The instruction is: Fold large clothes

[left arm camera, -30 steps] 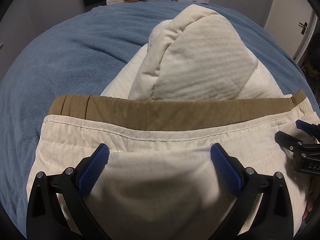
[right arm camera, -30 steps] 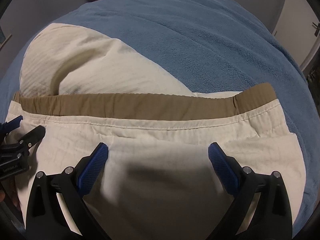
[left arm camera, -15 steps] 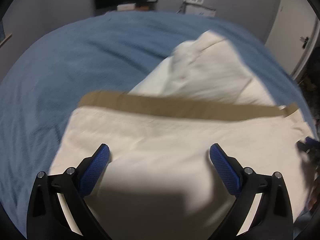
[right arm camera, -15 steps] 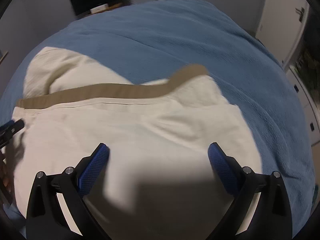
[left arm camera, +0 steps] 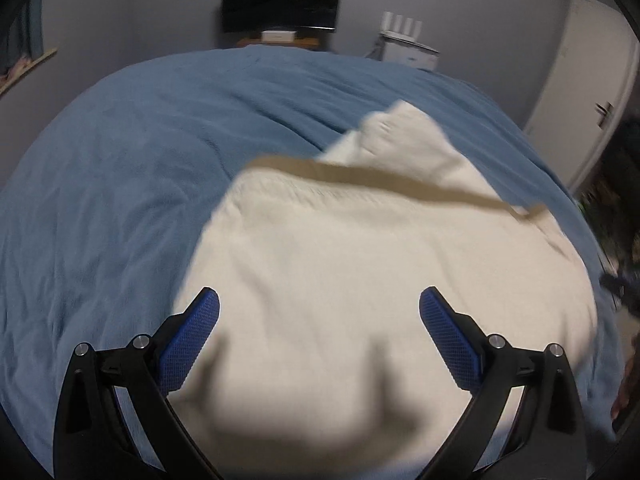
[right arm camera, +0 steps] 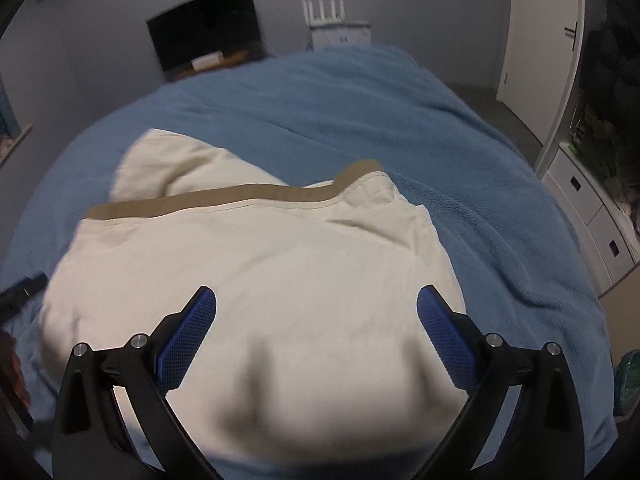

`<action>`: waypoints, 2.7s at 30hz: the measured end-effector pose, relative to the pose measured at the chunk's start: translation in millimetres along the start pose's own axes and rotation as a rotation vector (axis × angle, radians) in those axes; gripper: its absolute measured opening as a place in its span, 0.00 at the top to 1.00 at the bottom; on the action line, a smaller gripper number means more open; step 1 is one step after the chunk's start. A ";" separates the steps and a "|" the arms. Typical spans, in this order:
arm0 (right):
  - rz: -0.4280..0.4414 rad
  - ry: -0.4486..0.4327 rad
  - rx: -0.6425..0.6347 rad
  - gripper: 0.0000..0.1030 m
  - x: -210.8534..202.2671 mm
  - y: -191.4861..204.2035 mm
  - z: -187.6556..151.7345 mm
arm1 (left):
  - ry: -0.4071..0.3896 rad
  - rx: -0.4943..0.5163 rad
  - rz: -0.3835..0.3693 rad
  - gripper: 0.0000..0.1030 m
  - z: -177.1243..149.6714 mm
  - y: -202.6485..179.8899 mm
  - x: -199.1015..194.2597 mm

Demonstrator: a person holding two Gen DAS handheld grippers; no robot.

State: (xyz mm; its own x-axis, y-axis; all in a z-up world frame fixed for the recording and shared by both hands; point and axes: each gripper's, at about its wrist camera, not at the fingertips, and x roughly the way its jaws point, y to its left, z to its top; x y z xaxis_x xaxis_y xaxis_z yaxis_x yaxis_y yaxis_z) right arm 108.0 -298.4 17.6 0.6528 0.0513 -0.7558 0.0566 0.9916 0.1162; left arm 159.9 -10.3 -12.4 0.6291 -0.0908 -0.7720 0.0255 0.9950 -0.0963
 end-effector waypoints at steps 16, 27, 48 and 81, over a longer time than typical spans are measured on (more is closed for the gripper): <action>-0.006 0.063 -0.047 0.07 -71.5 6.3 -151.4 | 0.065 0.090 0.011 0.06 -122.6 -49.2 -53.9; -0.059 0.026 -0.109 0.07 -64.8 6.7 -175.3 | 0.009 0.084 0.039 0.06 -133.4 -49.6 -58.0; -0.069 0.042 -0.108 0.07 -58.6 7.4 -179.6 | 0.027 0.098 0.048 0.06 -134.9 -52.7 -51.5; -0.077 0.057 -0.105 0.07 -54.4 6.5 -182.1 | 0.028 0.096 0.047 0.06 -134.6 -52.6 -51.7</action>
State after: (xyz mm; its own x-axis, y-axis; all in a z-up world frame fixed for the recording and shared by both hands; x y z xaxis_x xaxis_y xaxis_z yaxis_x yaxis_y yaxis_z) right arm -64.7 -273.1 -57.9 0.6053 -0.0218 -0.7957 0.0236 0.9997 -0.0094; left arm 21.5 -63.4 -52.0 0.6091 -0.0437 -0.7919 0.0713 0.9975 -0.0003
